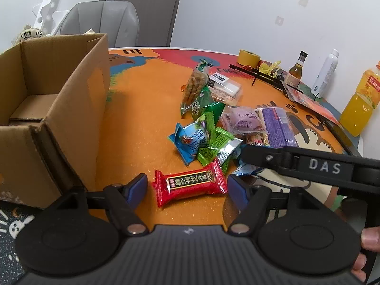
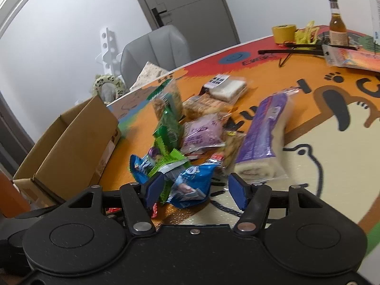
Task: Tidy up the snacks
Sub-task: 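Grasp the blue wrapped snack with the right gripper while the left gripper grasps the red candy bar, then lift the blue snack with the right gripper while the left gripper lifts the red bar, then carry both snacks over the cardboard box and open both grippers to drop them, then return both tools to the snack pile, then grasp the purple-wrapped roll with the right gripper while the left gripper grasps a green packet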
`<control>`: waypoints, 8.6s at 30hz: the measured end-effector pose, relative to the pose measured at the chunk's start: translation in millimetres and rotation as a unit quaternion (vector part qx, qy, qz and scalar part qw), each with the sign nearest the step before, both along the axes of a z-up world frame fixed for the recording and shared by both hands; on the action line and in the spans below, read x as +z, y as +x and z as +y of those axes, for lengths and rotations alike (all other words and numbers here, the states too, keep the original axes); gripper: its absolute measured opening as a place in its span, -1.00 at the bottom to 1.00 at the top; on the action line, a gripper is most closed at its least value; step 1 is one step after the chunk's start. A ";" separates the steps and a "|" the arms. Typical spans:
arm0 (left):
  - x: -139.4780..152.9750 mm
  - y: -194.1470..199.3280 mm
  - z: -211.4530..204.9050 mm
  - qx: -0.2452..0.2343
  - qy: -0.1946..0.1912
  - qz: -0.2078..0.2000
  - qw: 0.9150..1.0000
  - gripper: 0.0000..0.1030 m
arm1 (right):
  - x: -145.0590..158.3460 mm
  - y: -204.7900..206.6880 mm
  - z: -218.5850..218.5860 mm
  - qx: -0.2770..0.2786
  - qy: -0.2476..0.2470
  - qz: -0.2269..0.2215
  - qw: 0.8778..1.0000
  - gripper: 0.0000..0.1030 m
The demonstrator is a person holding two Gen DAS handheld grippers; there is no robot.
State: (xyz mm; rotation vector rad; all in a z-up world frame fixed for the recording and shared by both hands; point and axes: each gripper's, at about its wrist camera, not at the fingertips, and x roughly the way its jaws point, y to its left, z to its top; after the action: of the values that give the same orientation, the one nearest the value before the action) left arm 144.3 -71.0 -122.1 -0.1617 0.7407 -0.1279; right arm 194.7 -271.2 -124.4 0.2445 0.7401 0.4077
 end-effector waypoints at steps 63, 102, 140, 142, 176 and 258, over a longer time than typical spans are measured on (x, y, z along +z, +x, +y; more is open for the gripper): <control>-1.4 -2.3 -60.8 -0.007 0.031 -0.022 0.999 0.55 | 7.9 -38.5 -64.6 -0.067 -0.022 -0.022 0.997 -0.43; 40.0 -36.9 -12.6 -0.020 -0.012 -0.062 0.998 -0.80 | 33.1 -43.4 -3.0 -0.009 -0.030 -0.059 0.998 -0.43; 104.4 -35.7 130.2 0.093 -0.013 -0.126 0.988 -0.83 | 85.8 -12.4 132.5 0.095 0.001 -0.124 0.988 -0.43; 104.5 -36.1 139.4 0.102 -0.014 -0.125 0.987 -0.89 | 87.6 -10.2 142.0 0.103 0.002 -0.124 0.987 -0.43; 83.4 -31.5 120.1 0.136 0.016 -0.083 0.987 0.94 | 62.4 -15.3 87.9 0.036 -0.015 -0.086 0.995 0.59; 12.4 38.7 -46.7 -0.041 -0.009 -0.002 0.999 -0.50 | -5.5 21.2 -61.9 -0.077 -0.022 0.004 0.997 -0.06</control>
State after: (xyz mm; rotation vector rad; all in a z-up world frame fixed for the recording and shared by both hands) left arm 183.0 -117.7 -109.6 -0.1490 0.7431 -0.2134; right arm 215.8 -333.2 -129.9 0.2607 0.7320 0.2437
